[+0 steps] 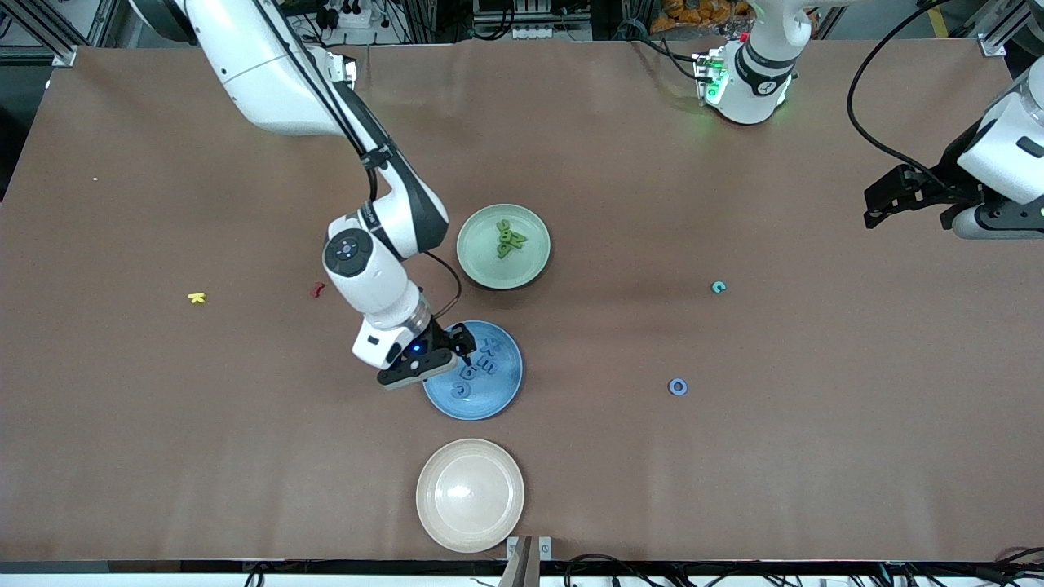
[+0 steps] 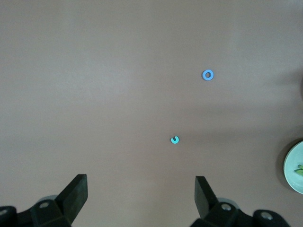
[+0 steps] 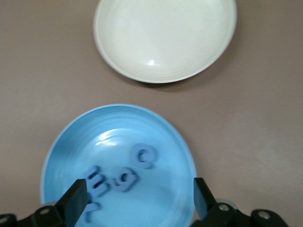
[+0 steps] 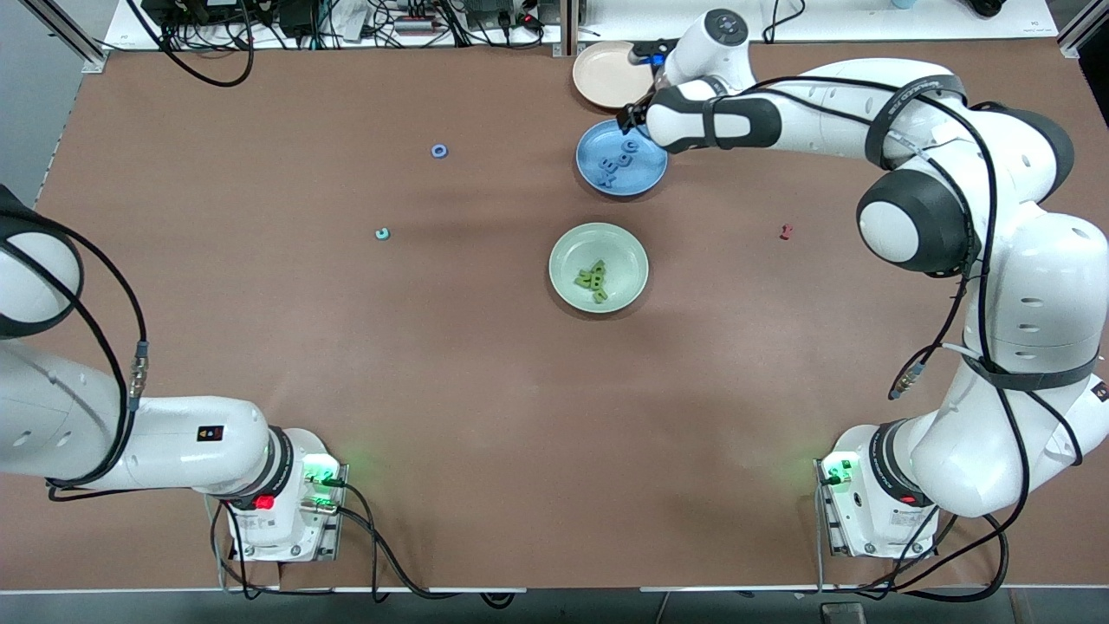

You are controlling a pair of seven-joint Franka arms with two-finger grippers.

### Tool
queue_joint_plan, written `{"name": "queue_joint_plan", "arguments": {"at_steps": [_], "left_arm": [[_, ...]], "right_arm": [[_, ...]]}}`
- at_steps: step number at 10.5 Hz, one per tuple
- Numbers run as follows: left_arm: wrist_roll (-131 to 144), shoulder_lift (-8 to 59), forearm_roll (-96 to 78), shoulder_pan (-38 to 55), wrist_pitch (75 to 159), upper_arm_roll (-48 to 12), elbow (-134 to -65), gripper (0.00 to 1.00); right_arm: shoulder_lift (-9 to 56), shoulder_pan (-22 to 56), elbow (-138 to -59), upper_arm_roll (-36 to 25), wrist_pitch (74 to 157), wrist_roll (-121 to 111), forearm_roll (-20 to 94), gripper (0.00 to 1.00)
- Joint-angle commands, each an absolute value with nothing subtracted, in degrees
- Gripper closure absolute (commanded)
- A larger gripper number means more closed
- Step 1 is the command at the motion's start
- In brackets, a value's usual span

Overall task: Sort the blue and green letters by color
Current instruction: 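Carry the blue w onto the blue plate and release it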

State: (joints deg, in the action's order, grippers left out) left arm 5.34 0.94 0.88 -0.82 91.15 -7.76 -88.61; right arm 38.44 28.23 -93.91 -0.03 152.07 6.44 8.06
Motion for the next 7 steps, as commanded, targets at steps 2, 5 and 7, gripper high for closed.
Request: {"name": "queue_joint_plan", "arguments": {"at_steps": [2,5,7], "left_arm": [[4.57,0.97,1.85,-0.88,91.32,-8.0,-88.51,0.0],[4.57,0.97,1.93,-0.88,91.41,-8.0,-88.42,0.0],[4.57,0.97,1.93,-0.88,91.32,-8.0,-88.42,0.0]], "right_arm": [[32.1,20.77,-96.49,-0.53,141.45,5.54,8.7,0.0],[27.26,12.6,-100.1,-1.66,136.07,-1.29,8.26,0.0],[25.41,6.01,-100.2,-2.46,130.63,-12.85,8.17,0.0]]}}
